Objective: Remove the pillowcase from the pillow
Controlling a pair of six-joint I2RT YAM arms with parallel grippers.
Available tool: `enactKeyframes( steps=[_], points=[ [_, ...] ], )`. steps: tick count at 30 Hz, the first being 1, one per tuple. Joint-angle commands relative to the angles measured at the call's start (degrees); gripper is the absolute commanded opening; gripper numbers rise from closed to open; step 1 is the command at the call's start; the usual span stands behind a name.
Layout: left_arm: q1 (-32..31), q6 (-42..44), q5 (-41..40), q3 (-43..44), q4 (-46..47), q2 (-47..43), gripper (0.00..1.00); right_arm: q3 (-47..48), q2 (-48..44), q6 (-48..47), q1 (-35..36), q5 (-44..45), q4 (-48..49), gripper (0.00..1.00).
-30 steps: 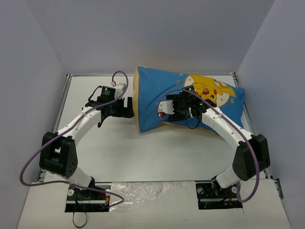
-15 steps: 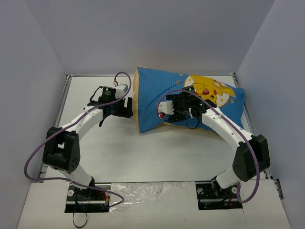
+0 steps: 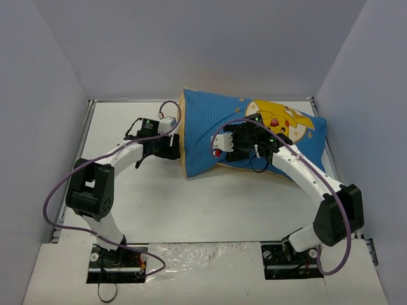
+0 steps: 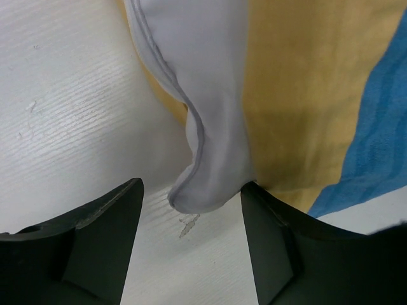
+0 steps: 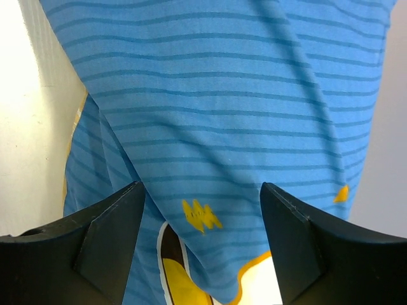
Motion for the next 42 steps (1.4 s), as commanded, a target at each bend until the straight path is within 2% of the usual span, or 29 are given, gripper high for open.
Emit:
enactKeyframes(
  steps=[1, 7, 11, 12, 15, 18, 21, 22, 26, 30, 33, 34, 38, 39, 42],
  points=[
    [0.51, 2.12, -0.19, 3.31, 0.00, -1.73, 0.61, -0.47, -2.42, 0.70, -0.02, -1.12, -0.06, 0.69],
    [1.22, 3.61, 1.11, 2.86, 1.49, -1.56, 0.63, -0.12, 0.21, 1.22, -0.11, -1.12, -0.06, 0.68],
    [1.75, 1.69, 7.08, 4.18, 4.39, 1.08, 0.56, 0.23, 0.74, 1.49, -0.02, -1.12, -0.15, 0.68],
    [1.83, 1.33, 8.41, 4.53, 5.87, 1.78, 0.45, 0.15, 0.39, 1.49, -0.02, -1.03, -0.24, 0.68],
    [2.10, -1.13, 14.21, 5.15, 7.98, 2.23, 0.29, -0.29, -1.27, -0.53, -0.02, -2.52, -2.16, 0.70],
    [2.10, -4.63, 17.29, 3.49, 12.80, 0.92, 0.18, -1.17, -2.33, -2.38, 0.15, -4.28, -3.75, 0.70],
    [2.01, -7.89, 19.75, 2.60, 16.59, -0.76, 0.10, -2.14, -1.99, -3.43, 0.59, -2.01, -3.58, 0.70],
    [1.92, -9.99, 20.28, 2.25, 17.31, -1.20, 0.03, -2.40, -1.55, -3.52, 0.68, -0.96, -3.40, 0.69],
    [1.31, -13.17, 20.64, 1.64, 17.41, -5.58, 0.02, -2.05, 1.61, -1.16, 0.95, 5.45, -0.77, 0.59],
    [0.25, -14.32, 19.06, -0.56, 16.53, -11.73, 0.02, -1.18, 1.80, 1.74, 1.21, 6.00, 1.87, 0.54],
    [-0.63, -14.67, 16.61, -2.75, 16.26, -17.01, 0.02, -0.91, 0.83, 2.80, 1.47, 4.94, 1.79, 0.41],
    [-0.80, -14.84, 15.81, -4.06, 16.17, -19.72, 0.02, -1.43, 0.22, 3.07, 1.47, 4.77, 1.87, 0.29],
    [-0.80, -14.76, 10.89, -7.06, 14.95, -25.71, 0.02, -3.97, -2.77, 4.65, 1.21, 4.50, 1.70, 0.03],
    [-0.72, -14.67, 9.06, -7.41, 13.81, -27.46, 0.02, -4.68, -5.04, 5.70, 0.69, 3.72, 1.61, 0.00],
    [-0.63, -14.58, 7.37, -8.12, 12.05, -29.41, 0.02, -8.02, -9.87, 6.93, -1.07, 0.30, 1.61, 0.00]
  ],
)
